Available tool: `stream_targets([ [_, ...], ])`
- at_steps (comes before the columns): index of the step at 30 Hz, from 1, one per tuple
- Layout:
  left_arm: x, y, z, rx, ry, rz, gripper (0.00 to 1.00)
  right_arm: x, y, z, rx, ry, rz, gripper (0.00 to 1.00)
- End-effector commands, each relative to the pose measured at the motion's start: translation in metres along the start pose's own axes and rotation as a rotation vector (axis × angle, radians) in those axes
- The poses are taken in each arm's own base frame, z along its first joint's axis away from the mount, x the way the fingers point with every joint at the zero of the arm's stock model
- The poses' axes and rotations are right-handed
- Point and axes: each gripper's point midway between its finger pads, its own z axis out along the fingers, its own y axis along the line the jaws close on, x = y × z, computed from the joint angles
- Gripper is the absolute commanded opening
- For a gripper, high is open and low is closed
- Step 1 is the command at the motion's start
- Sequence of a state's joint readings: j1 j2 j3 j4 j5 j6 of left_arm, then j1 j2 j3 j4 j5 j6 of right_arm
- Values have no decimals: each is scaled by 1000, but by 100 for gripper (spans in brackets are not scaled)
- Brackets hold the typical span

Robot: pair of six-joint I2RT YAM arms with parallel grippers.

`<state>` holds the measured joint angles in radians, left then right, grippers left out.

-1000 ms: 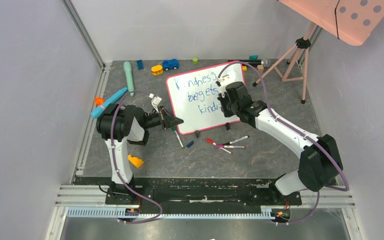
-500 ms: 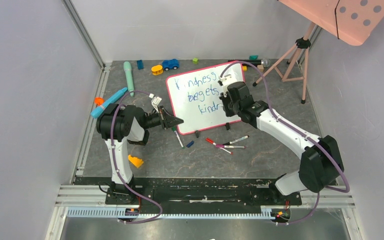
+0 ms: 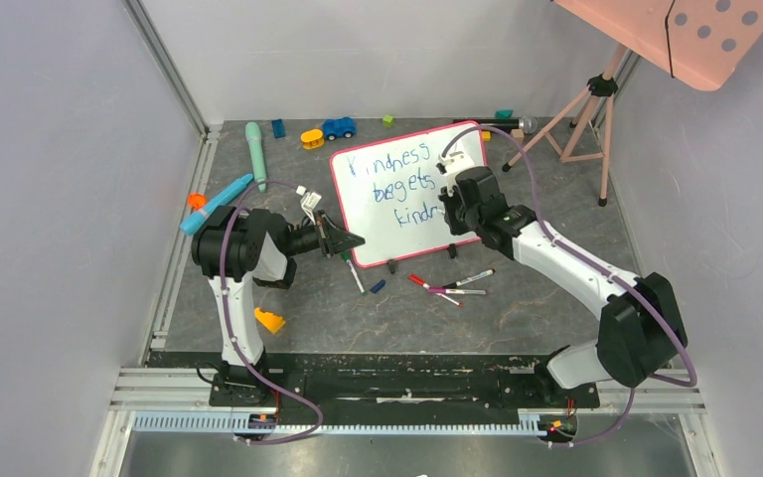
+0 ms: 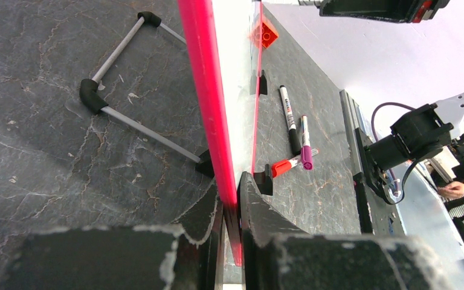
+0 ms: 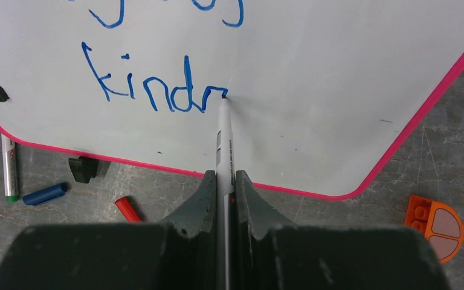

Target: Write a sentence on the whiteboard

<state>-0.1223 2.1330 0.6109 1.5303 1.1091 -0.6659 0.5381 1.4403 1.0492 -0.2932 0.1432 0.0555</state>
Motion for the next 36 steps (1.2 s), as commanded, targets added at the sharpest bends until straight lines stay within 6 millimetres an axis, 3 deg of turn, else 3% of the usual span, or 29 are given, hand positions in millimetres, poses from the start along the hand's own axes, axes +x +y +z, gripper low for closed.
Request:
stream_targets([
  [1, -2, 35, -6, -119, -62, 124, 5, 26, -6, 5, 16, 50, 16, 0],
  [7, -2, 35, -6, -119, -62, 124, 5, 32, -9, 3, 26, 52, 13, 0],
  [17, -2, 35, -6, -119, -61, 123, 5, -17, 1, -24, -44, -63, 39, 0],
  [21, -1, 35, -6, -118, -60, 123, 5, -21, -2, -30, -29, -71, 32, 0],
  [36, -2, 35, -6, -118, -61, 121, 5, -24, -8, -16, -1, -59, 17, 0],
])
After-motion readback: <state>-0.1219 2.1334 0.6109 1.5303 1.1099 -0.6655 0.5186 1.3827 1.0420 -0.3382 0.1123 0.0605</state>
